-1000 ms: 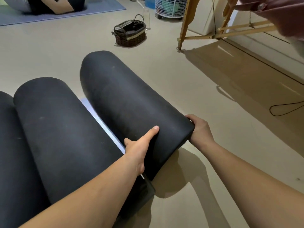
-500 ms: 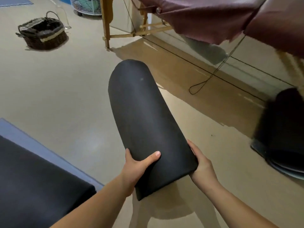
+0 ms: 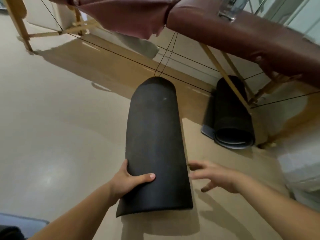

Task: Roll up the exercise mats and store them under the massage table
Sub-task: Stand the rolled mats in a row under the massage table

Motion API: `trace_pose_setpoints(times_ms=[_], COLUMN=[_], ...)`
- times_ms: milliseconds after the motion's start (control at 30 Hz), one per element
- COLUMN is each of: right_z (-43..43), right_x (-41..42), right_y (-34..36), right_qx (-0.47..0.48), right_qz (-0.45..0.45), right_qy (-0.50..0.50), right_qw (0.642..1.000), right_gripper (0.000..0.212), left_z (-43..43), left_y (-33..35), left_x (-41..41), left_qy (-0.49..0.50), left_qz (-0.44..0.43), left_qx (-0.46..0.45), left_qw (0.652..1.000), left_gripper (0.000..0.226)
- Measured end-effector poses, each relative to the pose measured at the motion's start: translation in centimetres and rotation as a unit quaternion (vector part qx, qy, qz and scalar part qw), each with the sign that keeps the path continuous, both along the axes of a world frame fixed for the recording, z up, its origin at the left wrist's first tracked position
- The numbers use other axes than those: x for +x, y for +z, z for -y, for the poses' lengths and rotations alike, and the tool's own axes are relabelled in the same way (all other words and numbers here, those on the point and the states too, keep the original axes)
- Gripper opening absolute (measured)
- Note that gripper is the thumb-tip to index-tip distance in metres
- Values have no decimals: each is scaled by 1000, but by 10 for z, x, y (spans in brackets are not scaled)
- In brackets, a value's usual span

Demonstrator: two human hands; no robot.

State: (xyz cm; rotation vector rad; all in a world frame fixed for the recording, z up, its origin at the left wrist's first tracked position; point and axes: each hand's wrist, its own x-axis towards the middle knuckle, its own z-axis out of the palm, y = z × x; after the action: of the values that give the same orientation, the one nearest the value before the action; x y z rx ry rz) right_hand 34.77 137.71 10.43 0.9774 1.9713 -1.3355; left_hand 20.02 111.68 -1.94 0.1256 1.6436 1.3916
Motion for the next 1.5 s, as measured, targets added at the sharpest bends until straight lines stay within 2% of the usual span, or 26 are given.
trace_pose_setpoints(times_ms=[67,100,167,233,333,500,600,667,767,867,933,967,1000,1067,1167,1233,1400,1500], right_z=[1,8,28,38,33,20,3,-6,-22,-34,-46,-53,-59,-70,-75,-76,-88,-98], right_x=[-13,-18,-19,-15,-2,18,14,8,0,-16,-30,-40,-49,-67,-83,-88,-81,-76], right_y=[-9,-19,-38,-55,-61,-62,-64,-65,-72,-76,-69,-63,-58,-49,-47,-49,-52,-53], right_qx=[-17,-21,-22,-14,-22,-8,4,11,25,42,98,139,185,263,304,320,318,310], right_qz=[-49,-54,-65,-115,-149,-193,-228,-238,-236,-219,-216,-214,-208,-176,-145,-138,-114,-109], right_qy=[-137,-167,-179,-206,-248,-316,-346,-352,-343,-315,-255,-210,-158,-52,-11,-22,-15,-2], right_qw=[989,984,982,972,957,929,910,905,909,923,937,944,947,947,941,937,941,944], right_gripper=[116,120,123,114,112,120,123,120,122,120,117,115,112,100,91,84,77,76], left_z=[-4,-5,-10,-16,-27,-63,-90,-100,-104,-108,-115,-117,-118,-117,-107,-105,-117,-120], left_y=[-4,-5,-8,-8,-5,3,7,10,13,20,27,30,32,35,34,32,26,24], left_x=[2,4,7,8,8,6,4,5,-1,-1,-3,-4,-7,-15,-19,-14,7,16], left_qy=[-8,-12,-13,-11,-23,-58,-52,-43,-66,-78,-89,-100,-111,-168,-239,-238,-243,-279], left_qz=[-8,-13,-19,-20,-19,-62,-63,-96,-182,-311,-396,-411,-402,-345,-221,-200,-285,-300], left_qx=[-2,-3,-7,-1,6,-6,-8,-34,-116,-193,-210,-206,-195,-177,-170,-177,-234,-227], left_qw=[1000,1000,1000,1000,1000,996,997,994,974,927,889,883,888,906,930,934,897,883], left_gripper=[131,130,129,127,123,151,153,156,153,124,99,94,97,126,167,172,164,161])
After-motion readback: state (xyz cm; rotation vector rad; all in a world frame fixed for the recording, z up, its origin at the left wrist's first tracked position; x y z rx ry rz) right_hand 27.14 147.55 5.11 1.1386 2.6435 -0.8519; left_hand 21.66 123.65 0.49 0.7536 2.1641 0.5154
